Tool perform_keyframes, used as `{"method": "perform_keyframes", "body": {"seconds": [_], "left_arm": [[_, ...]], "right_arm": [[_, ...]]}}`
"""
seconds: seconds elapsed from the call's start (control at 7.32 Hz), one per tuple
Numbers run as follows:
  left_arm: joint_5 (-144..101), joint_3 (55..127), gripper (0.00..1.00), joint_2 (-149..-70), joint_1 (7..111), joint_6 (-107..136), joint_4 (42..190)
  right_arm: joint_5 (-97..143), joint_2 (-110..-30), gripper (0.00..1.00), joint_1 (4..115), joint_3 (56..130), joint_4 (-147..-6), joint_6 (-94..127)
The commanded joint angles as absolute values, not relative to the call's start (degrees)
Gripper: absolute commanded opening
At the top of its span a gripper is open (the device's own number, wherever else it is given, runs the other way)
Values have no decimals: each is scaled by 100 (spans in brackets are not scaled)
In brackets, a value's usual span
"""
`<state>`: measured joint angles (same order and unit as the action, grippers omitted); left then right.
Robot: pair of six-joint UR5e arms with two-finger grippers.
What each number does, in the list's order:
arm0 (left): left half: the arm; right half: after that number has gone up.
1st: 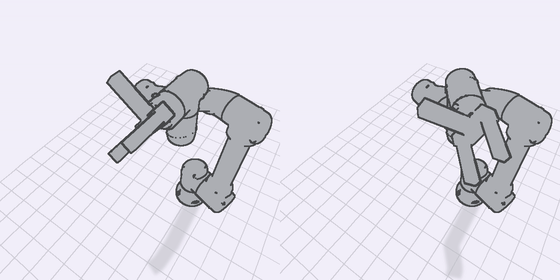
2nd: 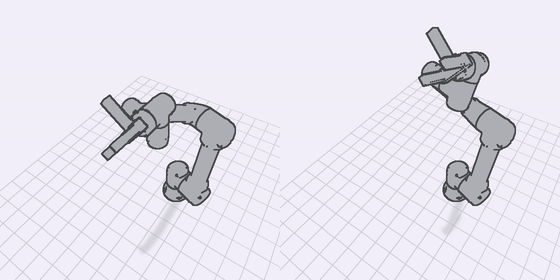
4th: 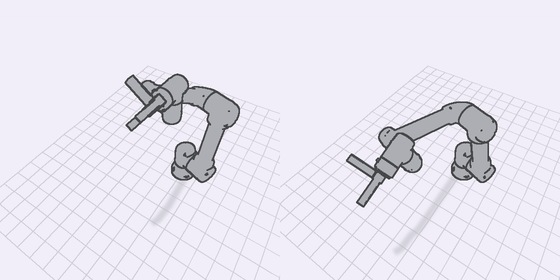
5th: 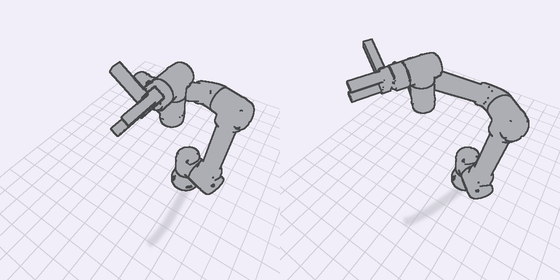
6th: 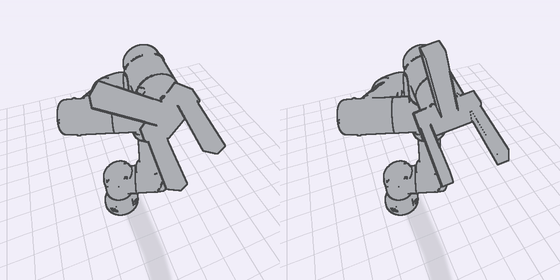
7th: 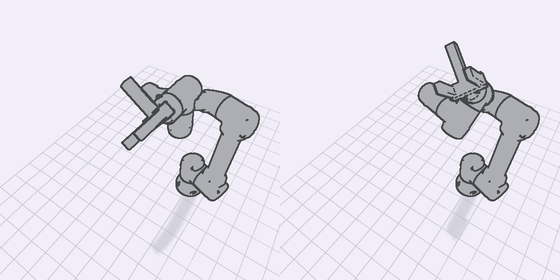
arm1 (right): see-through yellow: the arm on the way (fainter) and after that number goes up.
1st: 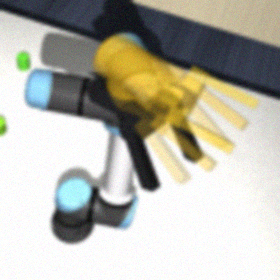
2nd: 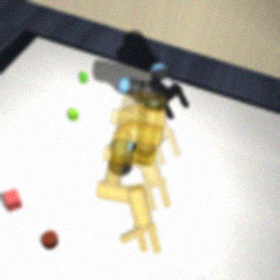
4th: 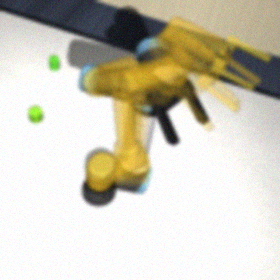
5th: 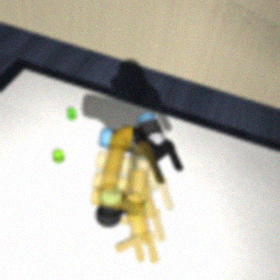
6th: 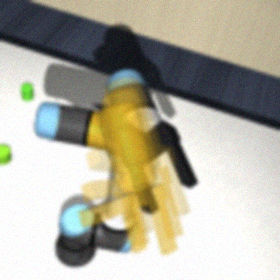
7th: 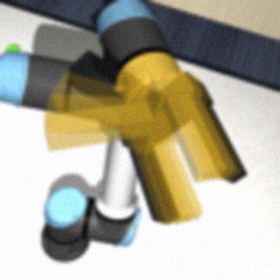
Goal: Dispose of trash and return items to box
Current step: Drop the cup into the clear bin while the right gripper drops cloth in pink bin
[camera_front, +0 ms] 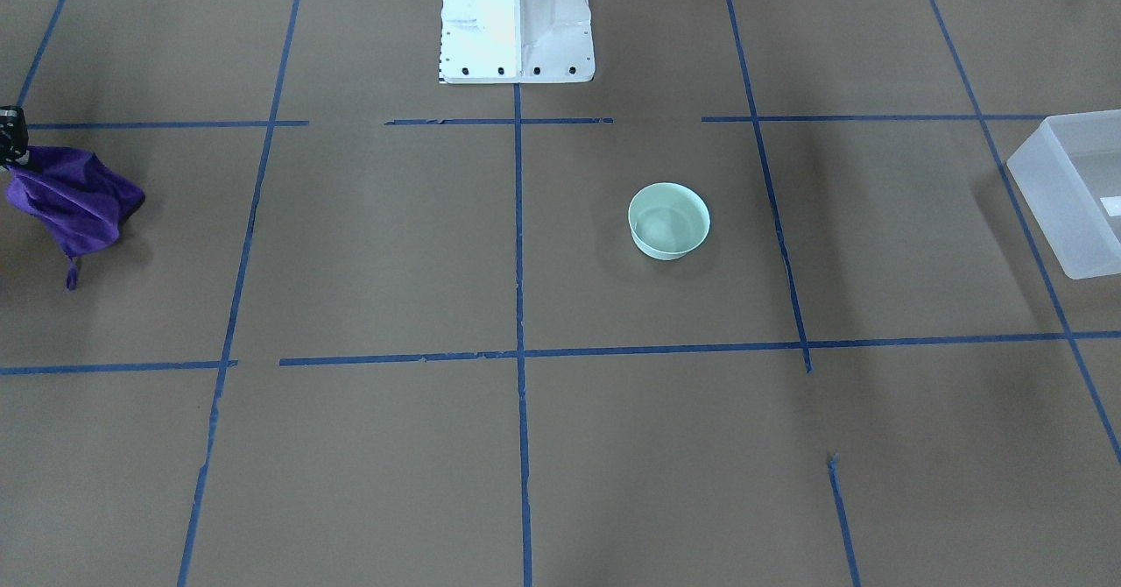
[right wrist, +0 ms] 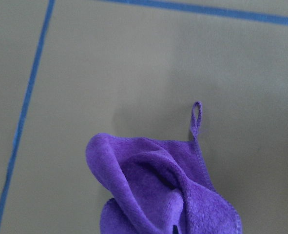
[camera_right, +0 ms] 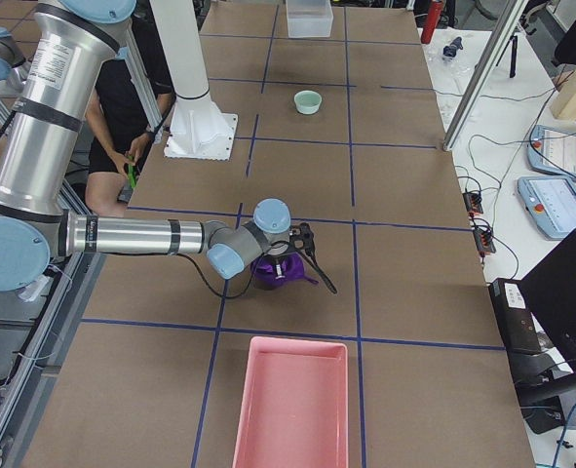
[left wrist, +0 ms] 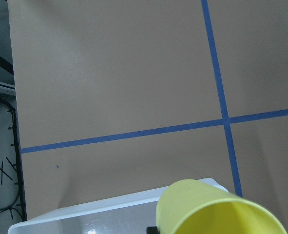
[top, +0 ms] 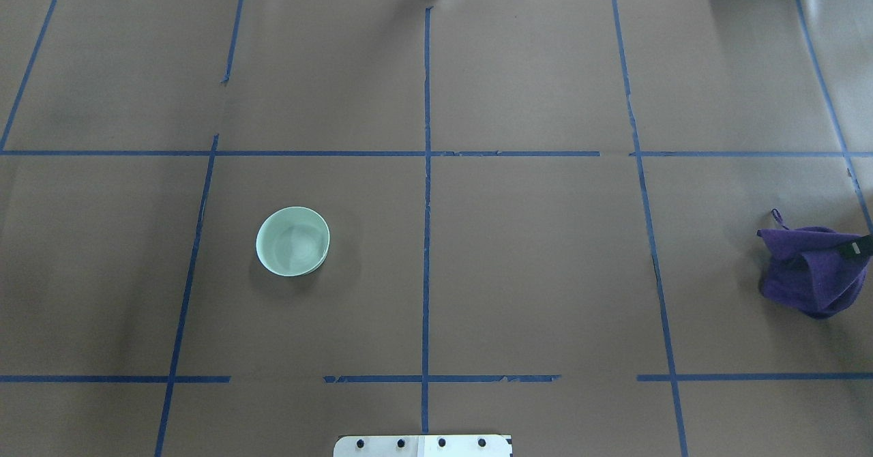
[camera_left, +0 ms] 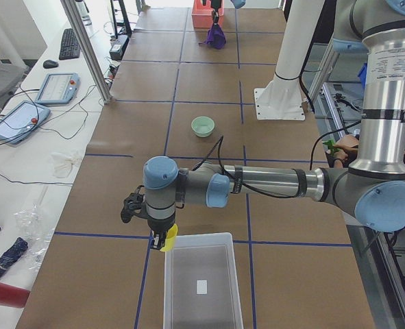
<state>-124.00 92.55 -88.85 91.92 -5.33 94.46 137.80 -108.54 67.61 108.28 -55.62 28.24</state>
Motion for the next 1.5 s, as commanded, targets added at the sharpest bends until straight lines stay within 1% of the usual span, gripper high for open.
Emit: {"method": "perform_keyframes", "body": {"seconds": [0.0,0.14,0.55,0.96,1.09,1.23,1.37], "left_arm": [[-12445,9246,0,-8362,9158,-527,9832],[-12680,9150,0,-8176,9115,-536,10035],[-13244,8106,0,-8147,8790,-536,11176],[-13490,7849,0,-8147,8640,-562,11268],[-13500,7831,11,-8147,8596,-554,11268],[-13500,7857,90,-8147,8587,-571,11285],[-13483,7892,100,-8147,8596,-563,11555]], "right_arm": [[14019,-10531,0,7407,11834,-7067,2786],[14010,-10373,0,7609,12013,-7414,2760],[13835,-10327,0,8242,12050,-7427,2184],[13448,-10336,0,8664,12032,-7583,1199],[13439,-10327,0,8840,12024,-7794,821],[13317,-10336,0,9007,12015,-7987,417],[13194,-10336,0,9157,12015,-8155,74]]}}
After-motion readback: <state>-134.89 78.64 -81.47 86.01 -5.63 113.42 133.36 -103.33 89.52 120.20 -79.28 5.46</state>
